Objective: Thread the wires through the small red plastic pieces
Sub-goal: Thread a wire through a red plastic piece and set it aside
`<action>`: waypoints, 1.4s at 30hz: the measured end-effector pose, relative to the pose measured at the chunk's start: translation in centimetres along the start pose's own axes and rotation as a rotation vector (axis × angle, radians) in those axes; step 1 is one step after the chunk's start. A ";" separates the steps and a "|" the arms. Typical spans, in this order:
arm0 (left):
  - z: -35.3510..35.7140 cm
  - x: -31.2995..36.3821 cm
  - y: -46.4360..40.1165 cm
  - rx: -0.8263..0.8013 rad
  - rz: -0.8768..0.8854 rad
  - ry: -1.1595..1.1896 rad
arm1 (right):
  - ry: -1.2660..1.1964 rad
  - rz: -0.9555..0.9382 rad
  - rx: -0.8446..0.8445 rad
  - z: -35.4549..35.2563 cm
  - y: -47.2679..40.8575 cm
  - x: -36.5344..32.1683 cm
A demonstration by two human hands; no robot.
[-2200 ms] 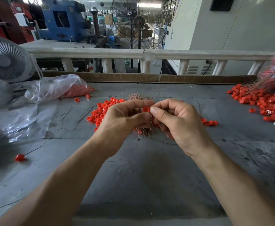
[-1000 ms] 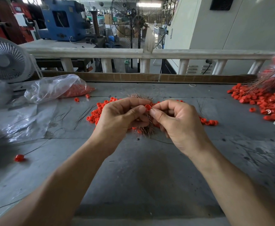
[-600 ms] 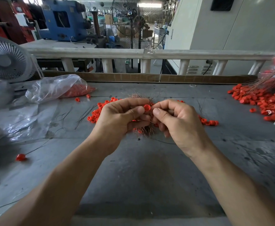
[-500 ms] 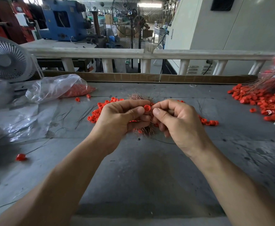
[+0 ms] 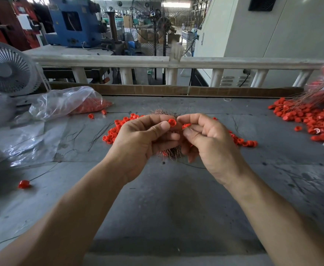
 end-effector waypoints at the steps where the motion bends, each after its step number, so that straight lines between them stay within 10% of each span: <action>1: 0.0 0.0 0.0 0.001 -0.005 0.004 | -0.006 0.002 -0.008 0.1 0.0 0.0; 30: -0.1 0.3 0.3 -0.011 -0.051 0.070 | 0.012 -0.007 -0.059 -0.1 0.1 -0.1; 38: -0.8 0.1 -0.1 0.067 -0.051 0.104 | 0.500 0.055 0.374 -7.0 -1.2 -0.2; 42: -0.8 0.1 -0.1 0.068 -0.052 0.109 | 0.725 0.202 0.258 -8.3 -1.1 0.9</action>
Point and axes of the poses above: each hand's wrist, its own y-axis away from the middle knuckle, its own z-axis out of the palm, x = y × z, the point moved 5 cm from there along -y, towards the middle knuckle, and after that the axes turned 4 degrees about -y, right-handed, at the moved point
